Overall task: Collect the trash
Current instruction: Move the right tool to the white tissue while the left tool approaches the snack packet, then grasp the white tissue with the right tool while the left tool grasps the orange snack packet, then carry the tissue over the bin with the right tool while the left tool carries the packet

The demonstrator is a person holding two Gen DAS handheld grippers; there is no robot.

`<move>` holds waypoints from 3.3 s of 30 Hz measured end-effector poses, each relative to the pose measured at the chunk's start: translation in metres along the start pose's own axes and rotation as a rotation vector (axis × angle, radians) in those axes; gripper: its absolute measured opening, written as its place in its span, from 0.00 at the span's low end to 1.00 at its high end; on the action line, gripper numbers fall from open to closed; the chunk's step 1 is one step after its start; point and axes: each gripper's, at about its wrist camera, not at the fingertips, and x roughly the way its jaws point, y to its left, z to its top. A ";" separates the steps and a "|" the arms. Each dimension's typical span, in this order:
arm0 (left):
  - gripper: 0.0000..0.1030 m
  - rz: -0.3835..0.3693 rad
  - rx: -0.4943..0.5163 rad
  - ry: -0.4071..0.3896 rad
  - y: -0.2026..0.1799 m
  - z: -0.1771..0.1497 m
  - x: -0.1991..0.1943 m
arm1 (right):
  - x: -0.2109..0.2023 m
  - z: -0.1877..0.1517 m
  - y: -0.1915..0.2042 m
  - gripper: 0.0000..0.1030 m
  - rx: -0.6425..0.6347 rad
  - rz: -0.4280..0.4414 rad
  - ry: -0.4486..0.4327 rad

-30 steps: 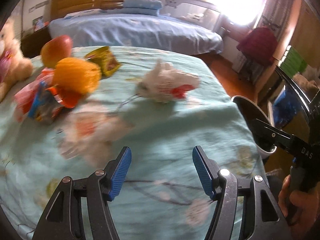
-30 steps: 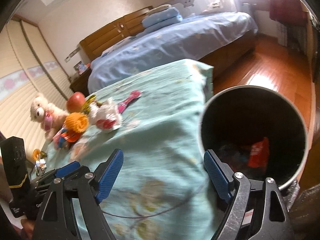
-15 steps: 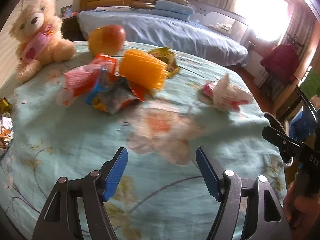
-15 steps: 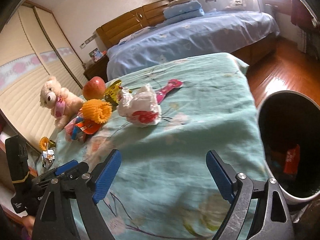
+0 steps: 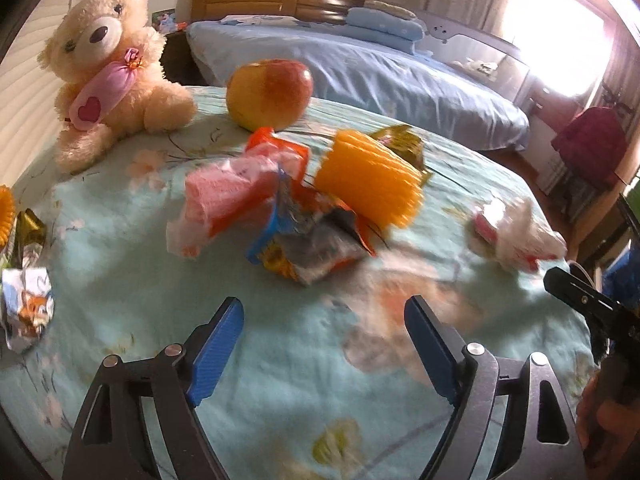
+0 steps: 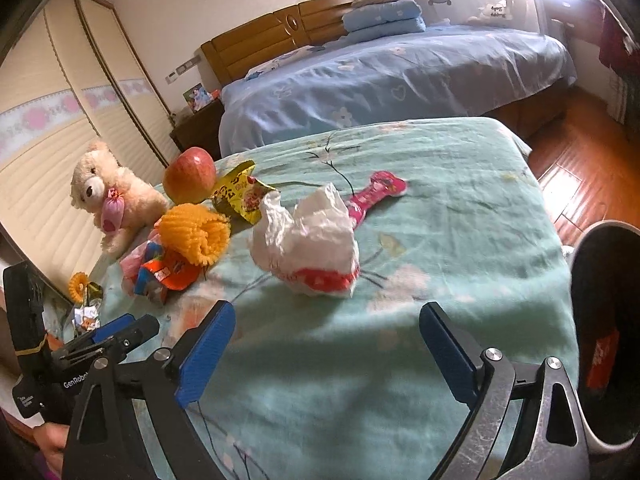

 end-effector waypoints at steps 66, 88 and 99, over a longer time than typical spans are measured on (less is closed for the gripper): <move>0.20 -0.267 0.277 0.030 -0.137 -0.026 -0.004 | -0.080 -0.037 -0.077 0.46 0.129 -0.081 -0.076; 0.20 -0.340 0.405 0.066 -0.213 -0.033 0.017 | -0.115 -0.053 -0.144 0.46 0.223 -0.195 -0.103; 0.20 -0.349 0.448 0.074 -0.240 -0.034 0.026 | -0.124 -0.055 -0.162 0.46 0.236 -0.224 -0.110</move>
